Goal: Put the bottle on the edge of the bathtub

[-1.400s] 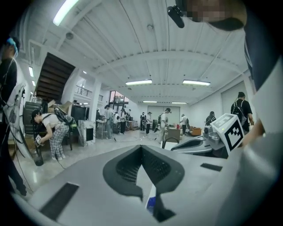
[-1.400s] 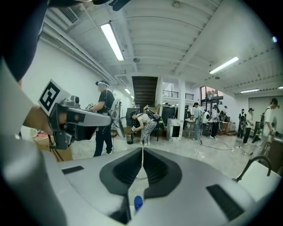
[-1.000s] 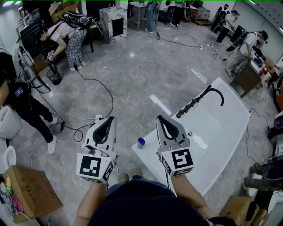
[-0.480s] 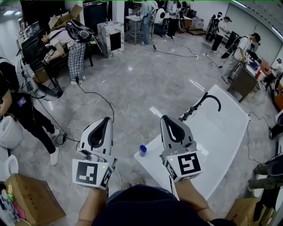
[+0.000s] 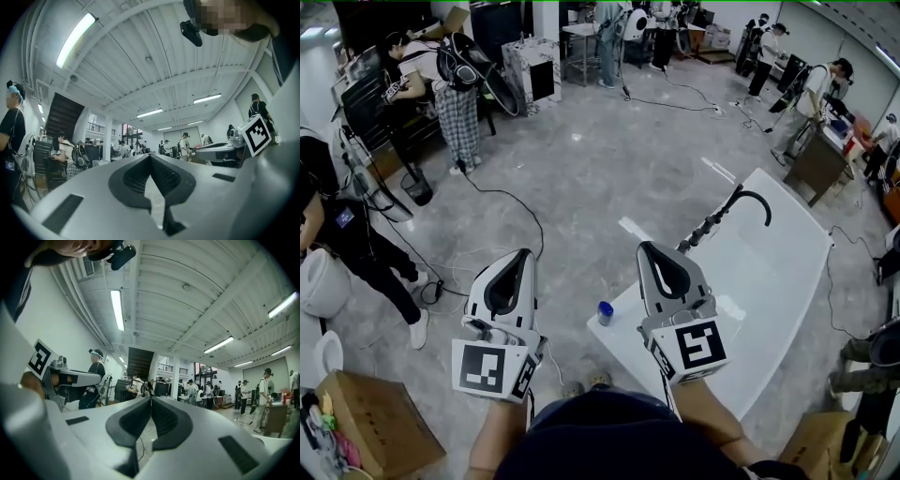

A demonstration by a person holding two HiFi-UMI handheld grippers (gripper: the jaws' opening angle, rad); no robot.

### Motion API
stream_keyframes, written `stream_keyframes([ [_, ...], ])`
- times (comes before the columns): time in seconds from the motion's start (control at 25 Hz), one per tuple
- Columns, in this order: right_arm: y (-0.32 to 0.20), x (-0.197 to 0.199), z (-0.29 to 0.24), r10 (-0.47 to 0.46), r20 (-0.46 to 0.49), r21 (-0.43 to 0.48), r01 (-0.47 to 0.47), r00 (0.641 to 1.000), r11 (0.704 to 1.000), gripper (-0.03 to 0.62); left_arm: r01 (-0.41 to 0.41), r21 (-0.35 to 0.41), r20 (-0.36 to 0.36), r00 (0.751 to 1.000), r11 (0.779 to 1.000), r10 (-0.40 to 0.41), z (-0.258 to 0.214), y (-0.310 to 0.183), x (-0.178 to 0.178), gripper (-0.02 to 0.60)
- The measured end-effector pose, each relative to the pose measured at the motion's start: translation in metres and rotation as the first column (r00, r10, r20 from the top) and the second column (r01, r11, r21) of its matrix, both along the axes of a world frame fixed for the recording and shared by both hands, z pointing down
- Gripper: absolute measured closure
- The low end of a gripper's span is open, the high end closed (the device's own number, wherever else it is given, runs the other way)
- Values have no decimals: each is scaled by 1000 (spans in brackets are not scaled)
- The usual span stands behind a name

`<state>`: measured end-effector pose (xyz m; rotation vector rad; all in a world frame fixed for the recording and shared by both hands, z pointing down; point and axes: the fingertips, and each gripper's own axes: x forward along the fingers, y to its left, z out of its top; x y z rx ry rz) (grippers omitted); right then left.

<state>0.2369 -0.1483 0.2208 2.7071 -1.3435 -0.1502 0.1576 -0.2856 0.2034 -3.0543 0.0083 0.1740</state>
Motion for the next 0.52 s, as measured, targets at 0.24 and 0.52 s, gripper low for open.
stream_keyframes([
  [0.24,-6,3,6,-7,9,3,7,1000,1000,562,9,4,12,1000,1000,-9,5,-5,1,558],
  [0.52,-3,19,6,1,14,29,-1,1000,1000,562,-2,3,19,1000,1000,2,9,1,15,558],
])
